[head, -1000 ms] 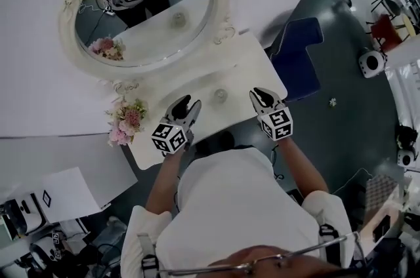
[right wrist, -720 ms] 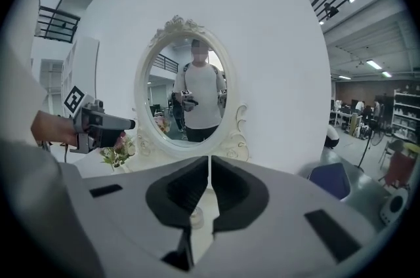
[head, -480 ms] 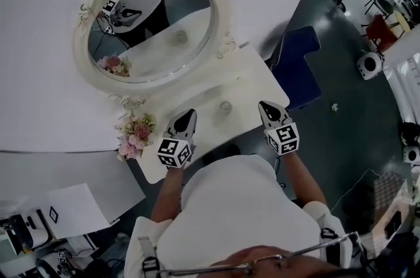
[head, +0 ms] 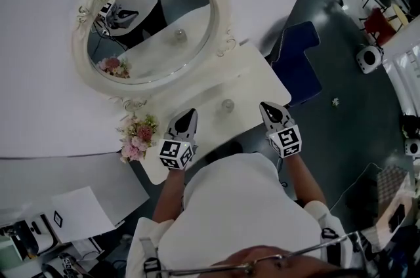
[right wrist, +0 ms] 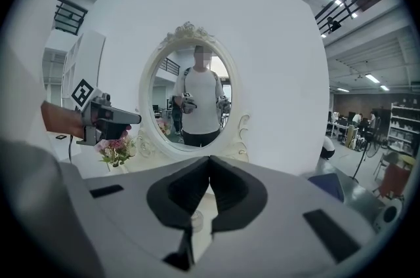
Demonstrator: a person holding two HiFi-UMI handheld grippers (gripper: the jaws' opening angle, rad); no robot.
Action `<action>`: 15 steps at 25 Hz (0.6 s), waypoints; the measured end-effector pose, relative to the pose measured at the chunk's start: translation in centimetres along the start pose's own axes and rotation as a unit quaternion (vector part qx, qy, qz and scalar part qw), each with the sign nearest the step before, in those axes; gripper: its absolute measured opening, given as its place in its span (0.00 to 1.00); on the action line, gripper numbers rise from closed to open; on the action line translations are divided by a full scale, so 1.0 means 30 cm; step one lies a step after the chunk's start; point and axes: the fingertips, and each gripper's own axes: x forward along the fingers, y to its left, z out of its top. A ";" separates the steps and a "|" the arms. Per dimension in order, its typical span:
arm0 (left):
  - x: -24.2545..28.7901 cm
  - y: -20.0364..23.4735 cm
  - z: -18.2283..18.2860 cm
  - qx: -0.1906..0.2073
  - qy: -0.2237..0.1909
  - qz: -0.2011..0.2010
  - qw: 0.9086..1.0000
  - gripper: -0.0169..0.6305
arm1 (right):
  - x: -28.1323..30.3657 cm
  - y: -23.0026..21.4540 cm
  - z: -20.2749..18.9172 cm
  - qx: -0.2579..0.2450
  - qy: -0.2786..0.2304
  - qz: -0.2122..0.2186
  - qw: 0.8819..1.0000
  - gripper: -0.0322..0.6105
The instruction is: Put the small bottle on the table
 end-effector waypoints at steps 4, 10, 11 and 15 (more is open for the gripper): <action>0.005 -0.004 -0.003 0.002 0.003 -0.006 1.000 0.03 | -0.003 0.008 0.003 0.006 -0.003 0.006 1.000 0.06; -0.002 -0.011 -0.006 0.001 0.005 -0.009 1.000 0.03 | -0.012 0.006 -0.002 0.007 0.000 -0.006 1.000 0.06; -0.004 -0.012 -0.007 0.001 0.006 -0.009 1.000 0.03 | -0.013 0.006 -0.004 0.008 0.000 -0.007 1.000 0.06; -0.009 -0.009 -0.008 0.001 0.005 -0.009 1.000 0.03 | -0.015 0.008 -0.006 0.009 0.001 -0.007 1.000 0.06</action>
